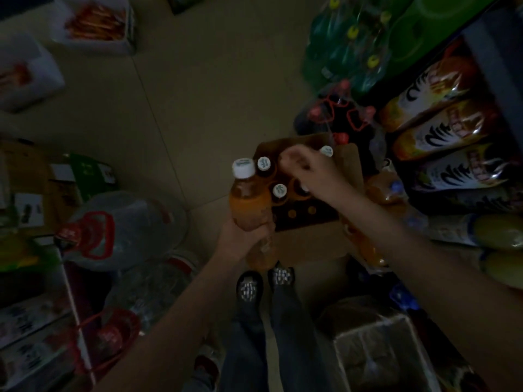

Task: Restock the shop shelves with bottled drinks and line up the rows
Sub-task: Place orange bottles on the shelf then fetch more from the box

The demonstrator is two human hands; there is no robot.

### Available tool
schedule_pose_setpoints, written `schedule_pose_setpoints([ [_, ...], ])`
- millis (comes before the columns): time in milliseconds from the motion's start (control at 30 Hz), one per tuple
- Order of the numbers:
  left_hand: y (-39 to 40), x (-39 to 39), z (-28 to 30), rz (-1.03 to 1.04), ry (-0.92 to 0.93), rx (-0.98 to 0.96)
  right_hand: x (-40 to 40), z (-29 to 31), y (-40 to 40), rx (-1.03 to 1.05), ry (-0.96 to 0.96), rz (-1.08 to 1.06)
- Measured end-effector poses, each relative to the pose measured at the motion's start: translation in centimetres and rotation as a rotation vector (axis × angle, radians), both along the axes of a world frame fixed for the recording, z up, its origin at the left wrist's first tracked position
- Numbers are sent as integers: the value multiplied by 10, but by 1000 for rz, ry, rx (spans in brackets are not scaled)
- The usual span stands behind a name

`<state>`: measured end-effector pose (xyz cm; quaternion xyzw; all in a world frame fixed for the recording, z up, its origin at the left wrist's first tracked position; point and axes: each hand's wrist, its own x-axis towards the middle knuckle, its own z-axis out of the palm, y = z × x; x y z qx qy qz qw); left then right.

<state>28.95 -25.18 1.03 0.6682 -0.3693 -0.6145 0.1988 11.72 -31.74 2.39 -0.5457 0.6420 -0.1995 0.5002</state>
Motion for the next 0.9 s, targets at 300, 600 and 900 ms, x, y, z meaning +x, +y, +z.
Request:
schedule_pose_setpoints([
  [300, 29, 47, -9, 191, -52, 82, 59, -93, 33, 98, 812, 459],
  [600, 38, 13, 86, 61, 21, -37, -6, 32, 101, 57, 501, 72],
  [900, 85, -56, 272, -324, 146, -318, -83, 315, 206, -369, 666, -101],
])
